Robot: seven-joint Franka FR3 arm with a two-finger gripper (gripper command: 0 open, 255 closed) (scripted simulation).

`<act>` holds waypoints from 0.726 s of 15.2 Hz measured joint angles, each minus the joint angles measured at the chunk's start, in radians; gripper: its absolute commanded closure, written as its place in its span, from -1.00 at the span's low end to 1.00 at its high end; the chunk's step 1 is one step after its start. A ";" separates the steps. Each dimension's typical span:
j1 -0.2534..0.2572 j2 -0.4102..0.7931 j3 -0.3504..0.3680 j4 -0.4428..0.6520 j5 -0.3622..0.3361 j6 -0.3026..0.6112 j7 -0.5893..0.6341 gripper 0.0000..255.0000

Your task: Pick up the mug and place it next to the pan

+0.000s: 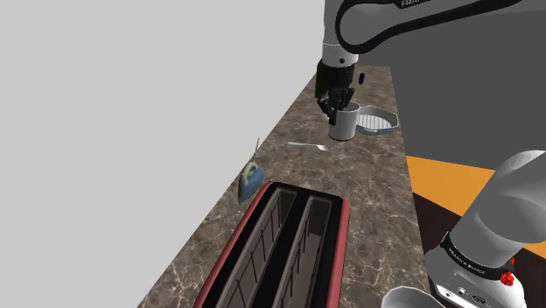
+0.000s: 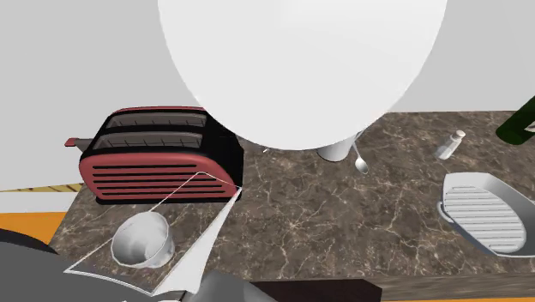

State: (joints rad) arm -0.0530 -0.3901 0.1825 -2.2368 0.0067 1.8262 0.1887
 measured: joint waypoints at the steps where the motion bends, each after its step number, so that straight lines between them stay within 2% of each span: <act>1: -0.010 0.005 -0.017 0.004 -0.008 0.002 -0.024 1.00; 11: -0.109 0.083 -0.177 0.074 -0.074 0.020 -0.252 1.00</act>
State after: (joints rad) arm -0.1620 -0.3076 0.0051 -2.1632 -0.0678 1.8464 -0.0636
